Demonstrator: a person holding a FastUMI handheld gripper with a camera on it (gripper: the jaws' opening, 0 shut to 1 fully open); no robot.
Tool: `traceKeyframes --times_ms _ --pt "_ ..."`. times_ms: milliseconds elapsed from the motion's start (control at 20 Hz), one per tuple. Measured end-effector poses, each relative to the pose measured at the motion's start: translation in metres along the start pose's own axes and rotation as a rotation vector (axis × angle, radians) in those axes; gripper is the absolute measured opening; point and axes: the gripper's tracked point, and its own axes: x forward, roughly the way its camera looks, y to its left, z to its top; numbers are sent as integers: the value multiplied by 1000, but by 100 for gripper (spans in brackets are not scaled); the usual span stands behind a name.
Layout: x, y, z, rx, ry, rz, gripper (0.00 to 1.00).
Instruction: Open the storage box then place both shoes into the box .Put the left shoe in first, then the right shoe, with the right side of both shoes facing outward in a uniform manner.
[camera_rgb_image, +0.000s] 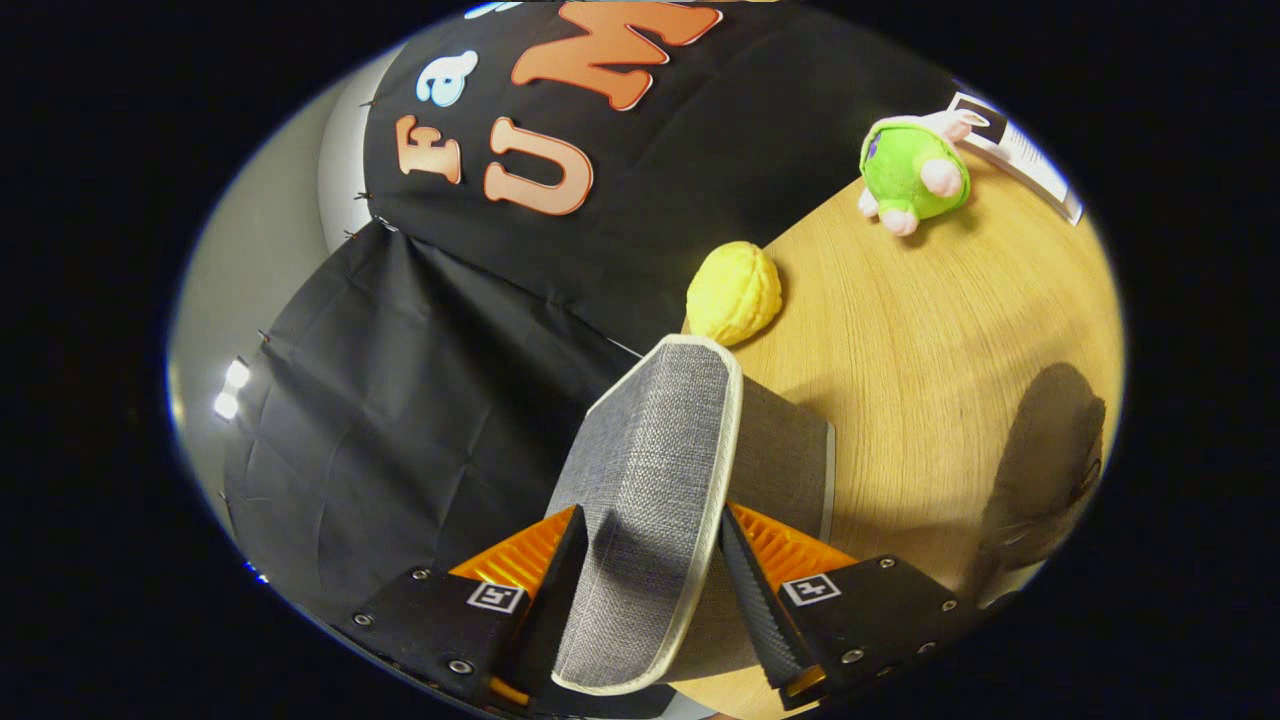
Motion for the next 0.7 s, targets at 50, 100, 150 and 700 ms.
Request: traceKeyframes --times_ms 50,100,150,700 --pt "-5 8 6 4 -20 33 73" --pt "-4 14 11 0 -37 73 70" --pt "-3 12 7 6 -18 92 65" --pt "-2 39 26 109 -100 159 3"
